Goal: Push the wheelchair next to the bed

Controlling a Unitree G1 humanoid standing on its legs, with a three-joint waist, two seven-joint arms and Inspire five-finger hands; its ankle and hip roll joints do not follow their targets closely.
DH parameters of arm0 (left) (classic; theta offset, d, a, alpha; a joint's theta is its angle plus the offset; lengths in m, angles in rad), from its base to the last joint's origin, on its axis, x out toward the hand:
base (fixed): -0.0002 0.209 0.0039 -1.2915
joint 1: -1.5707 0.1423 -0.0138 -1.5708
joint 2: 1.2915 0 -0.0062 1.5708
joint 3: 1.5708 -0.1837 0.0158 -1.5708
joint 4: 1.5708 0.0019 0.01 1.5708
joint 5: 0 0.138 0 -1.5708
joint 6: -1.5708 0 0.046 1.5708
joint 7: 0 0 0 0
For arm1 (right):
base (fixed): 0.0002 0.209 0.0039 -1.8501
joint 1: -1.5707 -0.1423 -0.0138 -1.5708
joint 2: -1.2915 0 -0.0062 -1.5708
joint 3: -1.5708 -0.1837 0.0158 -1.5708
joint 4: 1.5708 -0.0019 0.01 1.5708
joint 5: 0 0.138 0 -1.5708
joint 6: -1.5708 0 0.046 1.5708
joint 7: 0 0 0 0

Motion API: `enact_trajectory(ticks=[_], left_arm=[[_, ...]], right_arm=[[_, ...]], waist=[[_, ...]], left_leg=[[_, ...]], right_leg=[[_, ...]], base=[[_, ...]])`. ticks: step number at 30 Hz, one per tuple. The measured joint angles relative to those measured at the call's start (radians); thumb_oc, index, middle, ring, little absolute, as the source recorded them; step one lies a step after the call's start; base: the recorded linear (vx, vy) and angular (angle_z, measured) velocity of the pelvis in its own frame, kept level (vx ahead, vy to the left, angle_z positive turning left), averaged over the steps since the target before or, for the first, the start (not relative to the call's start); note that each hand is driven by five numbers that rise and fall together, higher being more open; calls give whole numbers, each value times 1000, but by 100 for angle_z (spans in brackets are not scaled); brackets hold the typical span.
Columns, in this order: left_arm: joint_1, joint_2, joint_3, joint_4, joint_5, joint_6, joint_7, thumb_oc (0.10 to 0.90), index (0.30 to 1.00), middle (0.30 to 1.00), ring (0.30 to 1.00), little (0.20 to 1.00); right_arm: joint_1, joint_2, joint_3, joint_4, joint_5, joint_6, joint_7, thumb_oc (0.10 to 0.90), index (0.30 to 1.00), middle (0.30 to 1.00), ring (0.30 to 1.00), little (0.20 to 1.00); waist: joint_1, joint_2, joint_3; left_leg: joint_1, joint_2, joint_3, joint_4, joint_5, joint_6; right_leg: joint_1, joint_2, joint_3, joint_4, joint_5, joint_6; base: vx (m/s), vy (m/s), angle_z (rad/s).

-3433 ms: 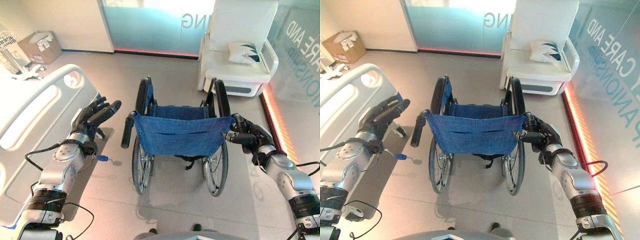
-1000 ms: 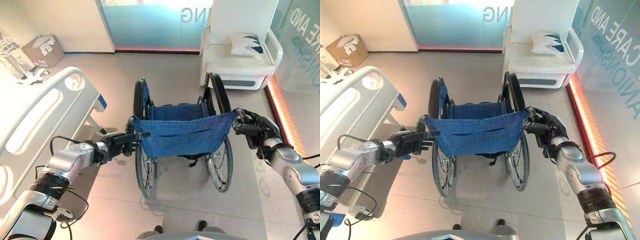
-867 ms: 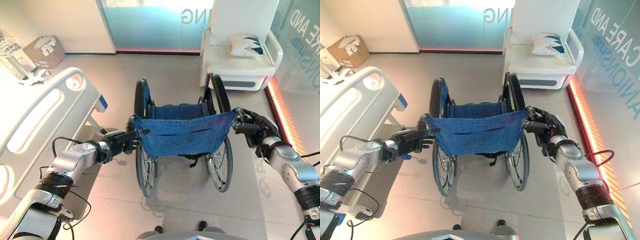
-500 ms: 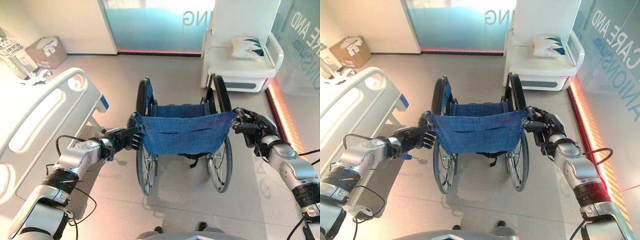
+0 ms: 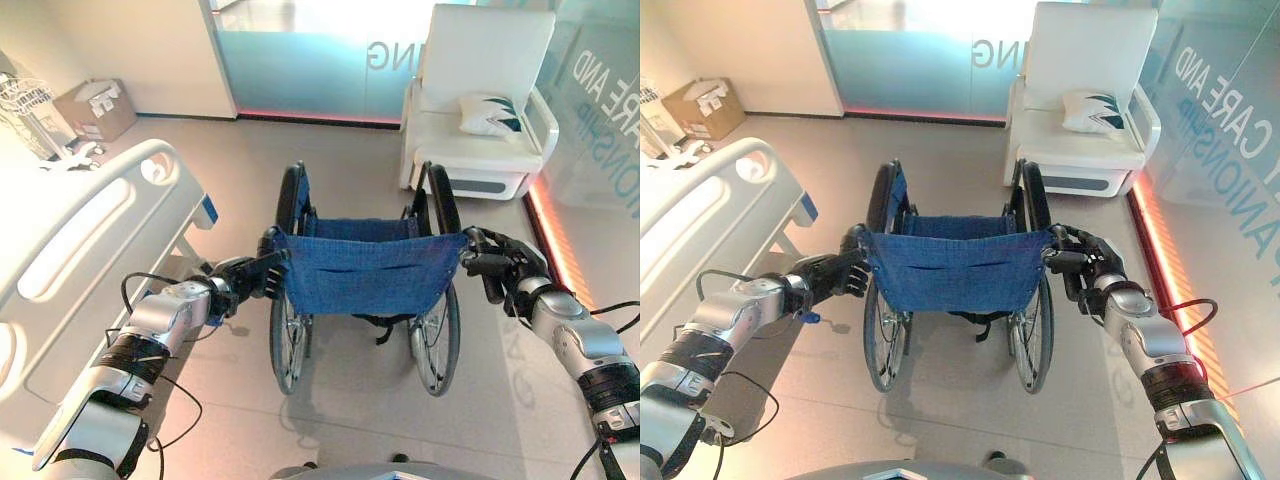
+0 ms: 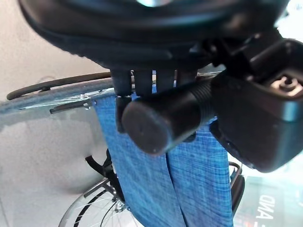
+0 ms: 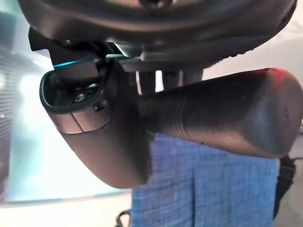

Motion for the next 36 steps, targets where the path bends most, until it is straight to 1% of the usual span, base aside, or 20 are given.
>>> enact_trajectory(ticks=[1, 5, 10, 14, 15, 16, 20, 21, 23, 24, 26, 28, 29, 30, 31, 32, 33, 34, 35, 36], left_arm=[[0, -8, 0, 3, -8, -3, 14, 400, 300, 300, 300, 300], [0, -35, 3, 27, -29, -33, 37, 400, 300, 300, 300, 300], [1, -55, 8, 41, -87, -49, 72, 400, 300, 300, 300, 300], [1, -101, 27, 66, -125, -92, 104, 400, 300, 300, 300, 300], [1, -112, 31, 69, -130, -117, 114, 400, 300, 300, 300, 300], [1, -116, 32, 70, -137, -126, 121, 400, 300, 300, 300, 300], [-2, -159, 49, 69, -145, -185, 151, 400, 300, 300, 300, 300], [-4, -161, 49, 68, -145, -191, 152, 400, 300, 300, 300, 300], [-28, -169, 47, 70, -144, -198, 157, 400, 300, 300, 300, 300], [-39, -181, 46, 77, -142, -198, 163, 400, 300, 300, 300, 300], [-47, -185, 44, 76, -142, -205, 167, 400, 300, 300, 300, 300], [-48, -189, 39, 75, -142, -214, 174, 400, 300, 300, 300, 300], [-48, -191, 39, 76, -142, -221, 183, 400, 300, 300, 300, 300], [-48, -191, 39, 76, -141, -225, 192, 400, 300, 300, 300, 300], [-48, -186, 38, 77, -141, -225, 205, 400, 300, 300, 300, 300], [-48, -181, 40, 79, -140, -229, 210, 400, 300, 300, 300, 300], [-49, -182, 41, 87, -141, -240, 213, 400, 300, 300, 300, 300], [-54, -181, 40, 104, -140, -249, 213, 400, 300, 300, 300, 300], [-63, -176, 40, 123, -140, -250, 213, 400, 300, 300, 300, 300], [-70, -176, 40, 137, -140, -251, 212, 400, 300, 300, 300, 300]], right_arm=[[-9, 7, 0, 10, -22, 1, 0, 400, 300, 300, 300, 300], [-44, 14, 4, 48, -23, 12, 0, 400, 300, 300, 300, 300], [-80, 35, 5, 98, -26, 15, -14, 400, 300, 300, 300, 300], [-116, 39, 8, 147, -32, 14, -18, 400, 300, 300, 300, 300], [-133, 40, 8, 158, -54, 13, -18, 400, 300, 300, 300, 300], [-146, 40, 13, 168, -62, 14, -18, 400, 300, 300, 300, 300], [-200, 39, 27, 224, -67, 14, -18, 400, 300, 300, 300, 300], [-205, 38, 27, 227, -68, 14, -18, 400, 300, 300, 300, 300], [-243, 32, 27, 264, -68, 14, -19, 400, 300, 300, 300, 300], [-253, 27, 31, 275, -68, 15, -19, 400, 300, 300, 300, 300], [-266, 24, 32, 296, -68, 16, -19, 400, 300, 300, 300, 300], [-266, 23, 32, 303, -68, 17, -20, 400, 300, 300, 300, 300], [-268, 22, 34, 303, -68, 16, -19, 400, 300, 300, 300, 300], [-270, 23, 35, 303, -68, 16, -19, 400, 300, 300, 300, 300], [-273, 27, 37, 302, -67, 16, -19, 400, 300, 300, 300, 300], [-273, 29, 36, 301, -63, 15, -19, 400, 300, 300, 300, 300], [-275, 29, 36, 300, -60, 13, -18, 400, 300, 300, 300, 300], [-289, 31, 41, 299, -60, 14, -17, 400, 300, 300, 300, 300], [-309, 32, 53, 300, -66, 17, -17, 400, 300, 300, 300, 300], [-315, 32, 58, 302, -68, 17, -17, 400, 300, 300, 300, 300]], waist=[[0, 0, 0], [1, -1, 1], [3, -6, 4], [13, -13, 22], [18, -15, 37], [18, -16, 42], [25, -34, 76], [25, -37, 78], [23, -54, 99], [24, -56, 104], [21, -69, 112], [14, -75, 111], [6, -77, 111], [3, -73, 112], [1, -66, 113], [0, -74, 114], [-4, -68, 116], [-12, -46, 122], [-19, -35, 124], [-21, -36, 124]], left_leg=[[0, -2, 0, 0, 0, 1], [1, -11, 0, 0, 3, 5], [3, -17, 0, 3, 3, 6], [4, -22, 1, 15, 1, 10], [3, -25, 1, 26, -4, 16], [1, -27, 2, 31, -5, 18], [-25, -45, 2, 81, -24, 36], [-34, -49, 2, 89, -27, 39], [-75, -73, -1, 154, -57, 66], [-90, -79, -9, 178, -72, 72], [-115, -94, -14, 229, -96, 90], [-121, -102, -21, 252, -107, 96], [-126, -108, -47, 260, -110, 101], [-125, -114, -72, 258, -109, 103], [-125, -117, -109, 258, -107, 104], [-126, -124, -132, 263, -106, 107], [-126, -122, -155, 264, -106, 107], [-125, -114, -196, 260, -106, 107], [-126, -112, -219, 259, -108, 103], [-128, -112, -219, 261, -109, 99]], right_leg=[[0, -2, 0, 0, 1, 1], [1, -10, 0, 2, 4, 6], [0, -18, 2, 11, 5, 9], [-2, -26, 2, 25, 4, 9], [-6, -31, 4, 40, 1, 12], [-10, -34, 5, 49, 0, 13], [-51, -62, 8, 131, -25, 22], [-64, -68, 10, 147, -30, 24], [-102, -102, 18, 223, -54, 39], [-118, -111, 20, 250, -58, 42], [-136, -138, 20, 284, -72, 46], [-143, -148, 20, 296, -79, 46], [-165, -157, 19, 330, -79, 52], [-190, -157, 20, 363, -82, 50], [-198, -147, 24, 342, -87, 53], [-205, -141, 34, 327, -78, 57], [-225, -123, 60, 347, -86, 57], [-240, -97, 68, 333, -83, 58], [-256, -99, 70, 287, -74, 64], [-254, -106, 73, 262, -66, 76]], base=[[59, 83, 0], [64, 96, 1], [64, 99, -1], [82, 110, -2], [76, 89, -4], [60, 67, -7], [61, 67, -1], [101, 79, 0], [101, 47, 0], [147, -19, -6], [193, -72, -2], [237, -185, 8], [219, -193, -1], [239, -228, -6], [291, -289, -5], [298, -302, 1], [285, -299, 10], [229, -262, 17], [238, -297, 22], [171, -260, 36]])
